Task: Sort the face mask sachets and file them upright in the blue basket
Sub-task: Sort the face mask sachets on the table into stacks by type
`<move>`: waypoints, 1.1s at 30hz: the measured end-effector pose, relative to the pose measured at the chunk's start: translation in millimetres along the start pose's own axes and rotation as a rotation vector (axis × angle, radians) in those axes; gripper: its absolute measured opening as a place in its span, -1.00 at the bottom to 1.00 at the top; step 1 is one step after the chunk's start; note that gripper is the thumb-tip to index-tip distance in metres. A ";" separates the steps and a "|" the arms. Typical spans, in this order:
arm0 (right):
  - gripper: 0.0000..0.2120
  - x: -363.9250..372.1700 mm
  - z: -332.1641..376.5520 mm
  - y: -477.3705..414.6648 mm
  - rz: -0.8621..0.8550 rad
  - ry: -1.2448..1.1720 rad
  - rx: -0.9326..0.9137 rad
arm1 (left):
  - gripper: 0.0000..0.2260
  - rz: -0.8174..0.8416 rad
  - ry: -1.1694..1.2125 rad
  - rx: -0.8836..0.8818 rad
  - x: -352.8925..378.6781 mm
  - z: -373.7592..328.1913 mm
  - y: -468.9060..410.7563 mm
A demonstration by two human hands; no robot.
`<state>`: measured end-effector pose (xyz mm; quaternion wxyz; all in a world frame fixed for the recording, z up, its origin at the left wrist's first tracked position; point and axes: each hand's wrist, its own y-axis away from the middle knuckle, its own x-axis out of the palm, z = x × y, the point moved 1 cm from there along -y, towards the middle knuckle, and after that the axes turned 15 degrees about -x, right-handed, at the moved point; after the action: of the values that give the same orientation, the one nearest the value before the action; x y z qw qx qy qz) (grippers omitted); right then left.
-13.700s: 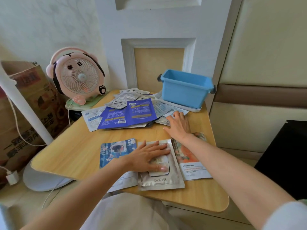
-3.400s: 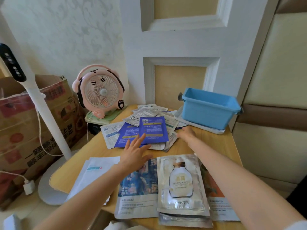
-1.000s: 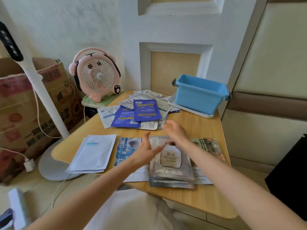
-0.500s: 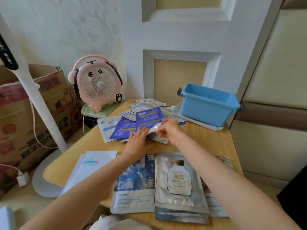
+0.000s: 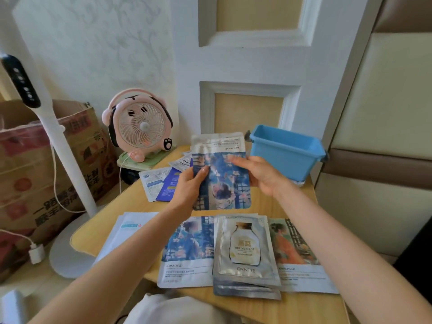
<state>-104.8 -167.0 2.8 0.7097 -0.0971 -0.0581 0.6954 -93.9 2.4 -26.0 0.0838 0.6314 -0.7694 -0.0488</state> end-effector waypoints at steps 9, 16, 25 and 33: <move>-0.72 -35.5 9.3 17.0 0.395 0.192 0.129 | -0.73 0.474 -0.387 -0.193 -30.7 -19.0 19.4; -0.91 19.2 -10.8 43.0 0.103 -0.096 -0.035 | -0.36 0.433 0.238 -0.132 -35.9 19.0 13.8; -0.88 -14.2 -65.6 22.2 -0.090 0.292 0.049 | -0.95 -0.146 -0.332 -0.412 -79.3 48.9 20.9; -0.94 -20.1 -99.0 -18.1 -0.293 0.361 0.237 | -0.88 -0.160 -0.402 -0.429 -85.7 60.3 36.3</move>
<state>-66.1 -193.0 -88.6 0.8082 -0.1262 0.1378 0.5584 -124.2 91.7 -84.4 0.0573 0.6356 -0.6904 -0.3407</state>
